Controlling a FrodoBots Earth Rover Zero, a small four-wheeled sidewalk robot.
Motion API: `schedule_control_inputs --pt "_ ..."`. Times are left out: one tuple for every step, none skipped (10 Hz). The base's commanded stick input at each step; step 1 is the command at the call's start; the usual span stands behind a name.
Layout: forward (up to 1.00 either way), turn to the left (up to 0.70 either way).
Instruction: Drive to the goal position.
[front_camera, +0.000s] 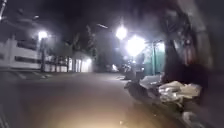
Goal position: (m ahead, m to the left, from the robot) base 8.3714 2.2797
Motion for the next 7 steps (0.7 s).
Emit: schedule_control_inputs --pt "0.7 0.0" --pt "0.7 0.0" --pt "0.7 0.0" --pt "0.7 0.0" --pt "0.7 0.0" --pt "0.7 0.0" --pt "0.7 0.0"
